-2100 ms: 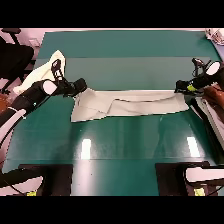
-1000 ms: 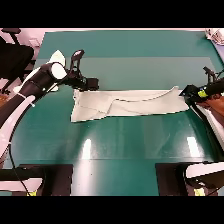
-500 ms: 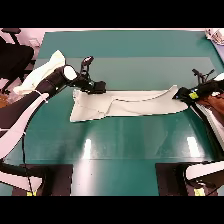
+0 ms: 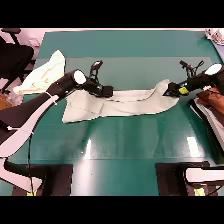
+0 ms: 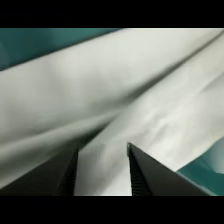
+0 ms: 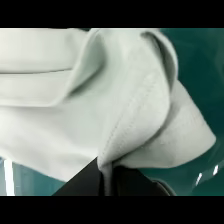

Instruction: Fold the shirts.

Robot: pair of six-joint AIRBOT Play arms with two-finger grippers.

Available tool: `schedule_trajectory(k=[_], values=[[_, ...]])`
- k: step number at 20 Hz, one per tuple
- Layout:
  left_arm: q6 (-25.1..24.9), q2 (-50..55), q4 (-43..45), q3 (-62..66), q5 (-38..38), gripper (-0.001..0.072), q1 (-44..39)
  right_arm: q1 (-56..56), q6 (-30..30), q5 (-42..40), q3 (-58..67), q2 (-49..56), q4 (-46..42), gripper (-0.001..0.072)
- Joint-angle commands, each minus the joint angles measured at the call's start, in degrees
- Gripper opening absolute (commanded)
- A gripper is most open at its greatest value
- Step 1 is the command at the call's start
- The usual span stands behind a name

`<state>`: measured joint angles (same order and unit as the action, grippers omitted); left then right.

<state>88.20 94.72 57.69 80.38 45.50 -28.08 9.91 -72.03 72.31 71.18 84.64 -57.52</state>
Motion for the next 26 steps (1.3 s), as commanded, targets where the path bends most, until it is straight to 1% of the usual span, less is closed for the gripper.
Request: schedule_trajectory(k=[1,4,6,8,9,10,11,13,14,15,18,19,22,24,26], values=[[-0.63,0.68,-1.66,1.05,-0.48,0.0352,-2.86,-3.82,-5.03,-0.46,-0.02,-4.87,0.81,0.0016],[-3.28,0.68,-2.4,5.57,3.98,0.0352,-4.66,-4.24,-8.0,0.11,-0.02,-7.02,0.83,0.0016],[-3.87,0.68,-2.45,6.86,5.07,0.0351,-5.57,-4.22,-9.77,0.7,-0.02,-8.15,0.9,0.0016],[-6.32,1.18,-1.88,6.43,5.33,0.0349,-6.67,-4.24,-12.22,0.94,-0.02,-9.55,0.98,0.0016],[-6.75,1.92,-0.68,6.32,5.57,0.0199,-7.06,-4.24,-13.86,0.98,-0.02,-10.27,1.09,0.0016],[-8.79,2.95,-0.5,6.32,5.46,0.0093,-7.34,-4.24,-15.61,1.11,-0.02,-11.06,1.11,0.0016],[-9.88,4.11,-0.24,6.32,4.66,0.0078,-7.37,-4.24,-16.74,1.62,-0.02,-11.91,1.75,0.0016],[-9.73,6.16,-0.24,6.34,2.56,0.0076,-7.23,-4.24,-17.77,2.89,-0.02,-13.86,6.47,0.0016],[-9.51,6.99,-0.33,6.34,1.75,0.0075,-7.23,-4.66,-19.21,2.8,-0.02,-14.93,9.33,0.0016],[-9.25,7.8,-0.31,6.34,1.38,0.0032,-7.23,-5.33,-20.5,2.25,-0.02,-16.0,12.11,0.0016],[-9.18,9.81,-0.28,6.34,1.22,0.0029,-7.23,-9.31,-23.93,1.51,-0.02,-19.19,20.26,0.0016],[-9.05,10.14,-0.33,6.34,1.18,0.0029,-7.23,-11.17,-26.18,1.57,-0.02,-19.76,21.79,0.0016],[-8.72,10.75,-0.55,6.34,1.03,0.0029,-7.23,-17.59,-33.05,0.68,-0.02,-20.26,21.99,0.0016],[-8.72,10.67,-1.4,6.97,2.75,0.0029,-7.23,-21.77,-34.32,-0.31,-0.02,-19.45,21.92,0.0016],[-8.74,10.34,-1.31,9.9,7.39,0.0029,-7.23,-24.2,-34.27,-0.26,0.04,-17.84,21.77,0.0016]])
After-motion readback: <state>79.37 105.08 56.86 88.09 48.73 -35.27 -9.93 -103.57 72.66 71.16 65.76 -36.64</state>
